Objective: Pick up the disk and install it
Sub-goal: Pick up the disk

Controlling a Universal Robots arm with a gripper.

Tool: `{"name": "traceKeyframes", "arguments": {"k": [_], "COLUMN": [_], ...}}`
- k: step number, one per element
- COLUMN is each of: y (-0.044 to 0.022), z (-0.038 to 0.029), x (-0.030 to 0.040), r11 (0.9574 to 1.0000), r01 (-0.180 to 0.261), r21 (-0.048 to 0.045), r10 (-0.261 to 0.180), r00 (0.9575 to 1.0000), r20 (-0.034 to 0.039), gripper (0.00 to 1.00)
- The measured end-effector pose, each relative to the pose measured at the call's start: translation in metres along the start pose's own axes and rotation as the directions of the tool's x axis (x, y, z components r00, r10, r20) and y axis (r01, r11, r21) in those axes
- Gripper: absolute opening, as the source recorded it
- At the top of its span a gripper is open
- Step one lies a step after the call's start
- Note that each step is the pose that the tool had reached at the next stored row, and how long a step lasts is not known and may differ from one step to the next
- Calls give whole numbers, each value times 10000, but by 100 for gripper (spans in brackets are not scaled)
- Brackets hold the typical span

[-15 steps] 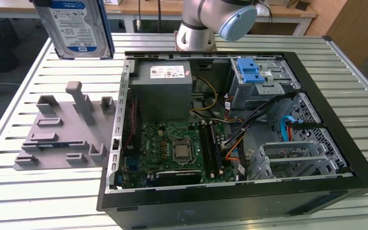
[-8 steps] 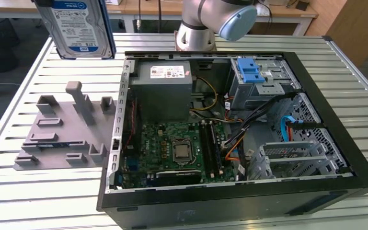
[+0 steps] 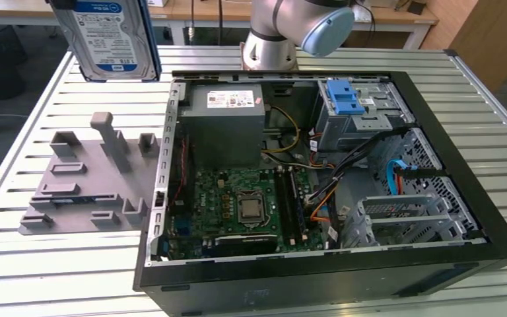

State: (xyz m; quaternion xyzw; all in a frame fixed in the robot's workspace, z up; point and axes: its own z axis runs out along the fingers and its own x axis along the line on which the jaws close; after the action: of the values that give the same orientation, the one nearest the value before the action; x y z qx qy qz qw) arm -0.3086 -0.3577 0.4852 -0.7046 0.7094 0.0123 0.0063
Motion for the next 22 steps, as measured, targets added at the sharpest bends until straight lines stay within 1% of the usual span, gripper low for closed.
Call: {"name": "traceKeyframes", "arguments": {"k": [2, 17, 22], "y": [-40, -84, -115], "z": [0, 0, -1], "x": [0, 0, 14], "r11": [10000, 10000, 10000], "r01": [0, 0, 0], "r21": [0, 1, 1], "r10": [0, 0, 0], "r00": [10000, 10000, 10000], "r20": [0, 1, 0], "gripper": [36, 36, 36]}}
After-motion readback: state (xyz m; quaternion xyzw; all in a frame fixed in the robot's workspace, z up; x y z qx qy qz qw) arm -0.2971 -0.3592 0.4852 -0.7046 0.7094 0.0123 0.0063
